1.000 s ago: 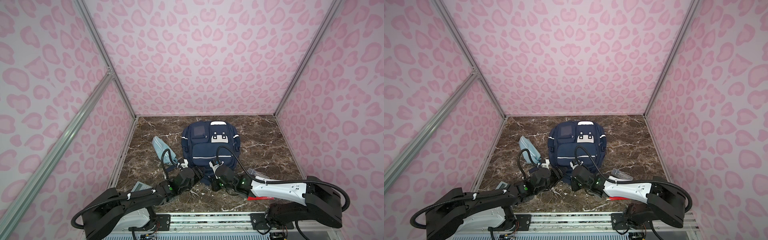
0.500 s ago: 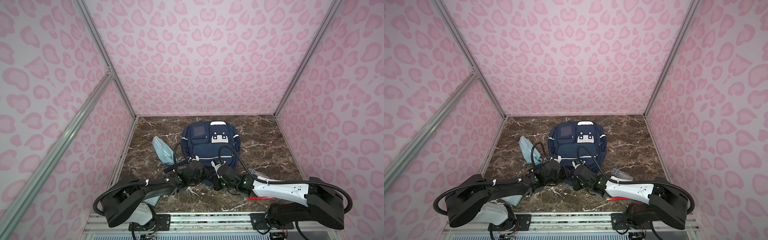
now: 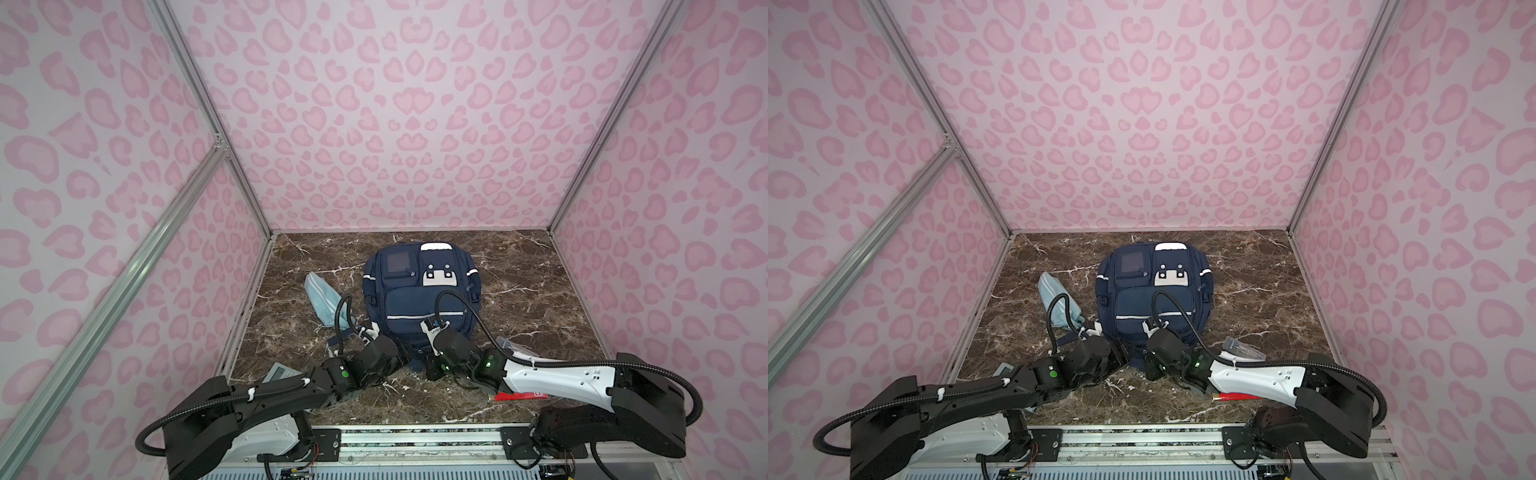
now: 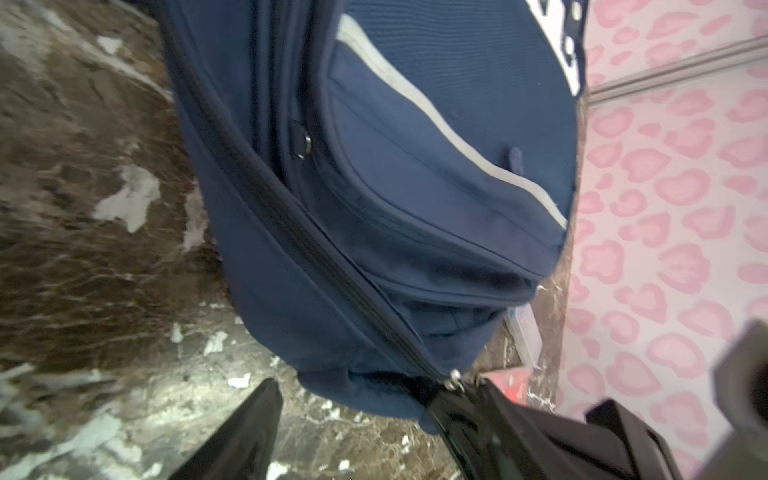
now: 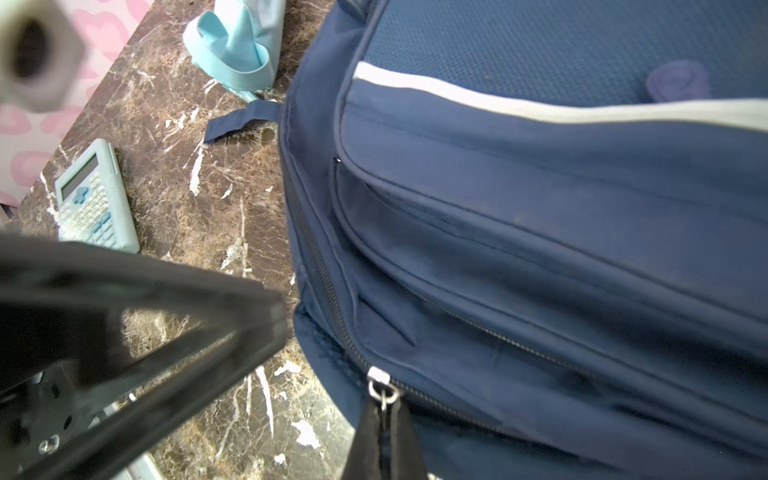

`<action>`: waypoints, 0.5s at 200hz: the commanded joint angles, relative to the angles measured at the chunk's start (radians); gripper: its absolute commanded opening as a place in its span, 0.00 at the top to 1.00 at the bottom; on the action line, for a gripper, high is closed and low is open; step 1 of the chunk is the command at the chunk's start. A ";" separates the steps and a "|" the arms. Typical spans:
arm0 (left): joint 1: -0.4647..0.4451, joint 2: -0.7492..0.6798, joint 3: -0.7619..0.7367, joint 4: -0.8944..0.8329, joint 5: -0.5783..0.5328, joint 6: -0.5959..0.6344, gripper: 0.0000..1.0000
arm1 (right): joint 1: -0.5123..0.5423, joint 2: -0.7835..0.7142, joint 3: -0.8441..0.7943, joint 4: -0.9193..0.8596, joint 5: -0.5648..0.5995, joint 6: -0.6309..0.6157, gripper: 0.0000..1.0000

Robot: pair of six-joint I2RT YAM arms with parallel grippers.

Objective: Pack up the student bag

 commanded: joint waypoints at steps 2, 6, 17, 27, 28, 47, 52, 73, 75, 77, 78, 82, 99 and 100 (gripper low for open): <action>0.013 0.099 0.044 0.068 -0.018 -0.023 0.14 | 0.013 0.002 0.006 0.033 -0.018 -0.041 1.00; 0.020 0.122 0.048 0.083 -0.002 -0.017 0.15 | 0.016 0.001 0.005 0.031 -0.017 -0.044 1.00; 0.041 0.177 0.057 0.136 0.030 0.004 0.23 | 0.019 -0.002 0.003 0.029 -0.017 -0.050 1.00; 0.052 0.209 0.070 0.150 0.037 0.025 0.41 | 0.019 0.000 0.003 0.026 -0.016 -0.050 1.00; 0.054 0.213 0.073 0.150 0.036 0.029 0.42 | 0.019 0.000 0.003 0.026 -0.016 -0.050 1.00; 0.064 0.248 0.123 0.105 0.038 0.080 0.86 | 0.019 0.003 -0.007 0.027 -0.016 -0.056 1.00; 0.064 0.248 0.128 0.094 0.035 0.088 0.95 | 0.019 0.002 -0.009 0.023 -0.009 -0.057 1.00; 0.065 0.206 0.118 0.029 -0.003 0.110 0.97 | 0.013 0.001 0.000 -0.045 0.043 -0.050 1.00; 0.065 0.200 0.116 0.020 -0.009 0.112 0.97 | 0.012 0.000 0.002 -0.055 0.052 -0.049 1.00; 0.066 0.192 0.113 0.014 -0.011 0.114 0.97 | 0.010 0.000 0.003 -0.064 0.059 -0.047 1.00; 0.067 0.189 0.112 0.010 -0.014 0.115 0.97 | 0.009 0.000 0.003 -0.069 0.063 -0.046 1.00; 0.070 0.178 0.106 -0.003 -0.020 0.120 0.97 | 0.006 -0.001 0.004 -0.090 0.079 -0.042 1.00; 0.099 0.122 0.056 -0.015 0.004 0.128 0.97 | -0.007 -0.003 0.020 -0.186 0.151 -0.019 1.00; 0.100 0.118 0.053 -0.013 0.006 0.128 0.97 | -0.007 -0.004 0.021 -0.191 0.155 -0.017 1.00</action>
